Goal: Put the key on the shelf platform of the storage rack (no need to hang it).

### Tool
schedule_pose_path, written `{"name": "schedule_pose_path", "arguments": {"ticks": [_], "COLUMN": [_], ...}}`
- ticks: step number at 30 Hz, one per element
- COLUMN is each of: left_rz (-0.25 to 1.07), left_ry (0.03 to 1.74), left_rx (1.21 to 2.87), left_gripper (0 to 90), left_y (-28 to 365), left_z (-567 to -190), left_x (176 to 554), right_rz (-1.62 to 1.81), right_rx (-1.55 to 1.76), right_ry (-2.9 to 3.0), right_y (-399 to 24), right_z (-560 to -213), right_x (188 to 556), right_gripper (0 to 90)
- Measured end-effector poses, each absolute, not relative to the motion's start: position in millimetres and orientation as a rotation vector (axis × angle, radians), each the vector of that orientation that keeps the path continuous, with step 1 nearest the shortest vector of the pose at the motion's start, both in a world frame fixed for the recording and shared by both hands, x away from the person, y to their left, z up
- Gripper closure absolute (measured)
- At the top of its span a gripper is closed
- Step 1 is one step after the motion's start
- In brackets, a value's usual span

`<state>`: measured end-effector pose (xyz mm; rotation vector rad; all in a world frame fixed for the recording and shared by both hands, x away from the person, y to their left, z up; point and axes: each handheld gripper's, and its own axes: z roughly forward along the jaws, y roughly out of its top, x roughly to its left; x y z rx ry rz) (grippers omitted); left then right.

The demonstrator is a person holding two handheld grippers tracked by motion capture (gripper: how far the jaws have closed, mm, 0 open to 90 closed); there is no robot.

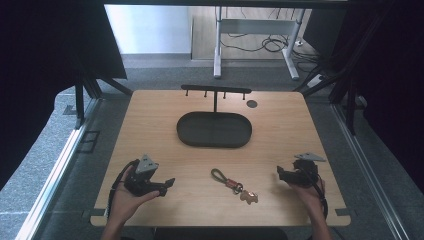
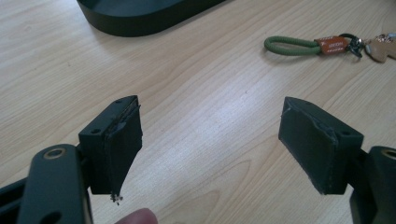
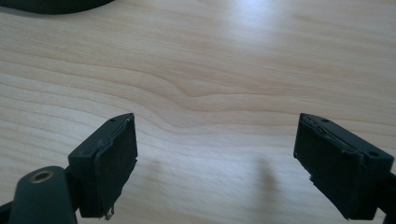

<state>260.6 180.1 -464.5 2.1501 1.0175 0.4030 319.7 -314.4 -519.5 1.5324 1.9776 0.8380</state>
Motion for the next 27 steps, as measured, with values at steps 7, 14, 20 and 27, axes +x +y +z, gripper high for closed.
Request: {"name": "schedule_pose_path", "arguments": {"ticks": [7,14,20,27], "left_rz": [0.409,0.392,0.376,0.347], "left_ry": [0.968,0.959,0.973,0.946], "left_rx": [2.157,2.149,2.155,2.124], "left_gripper": [21.7,21.7,21.7,21.7], "left_y": [174,175,174,173], "left_z": [-459,-460,-464,-454], "left_x": [254,254,257,255], "right_rz": [0.882,0.891,0.885,0.886], "right_rx": [1.49,1.468,1.435,1.37], "right_ry": [2.009,2.018,2.058,2.129], "right_y": [-322,-322,-319,-313], "right_z": [-510,-505,-504,-495], "right_x": [305,302,304,302], "right_gripper": [16.9,16.9,16.5,18.9]}}
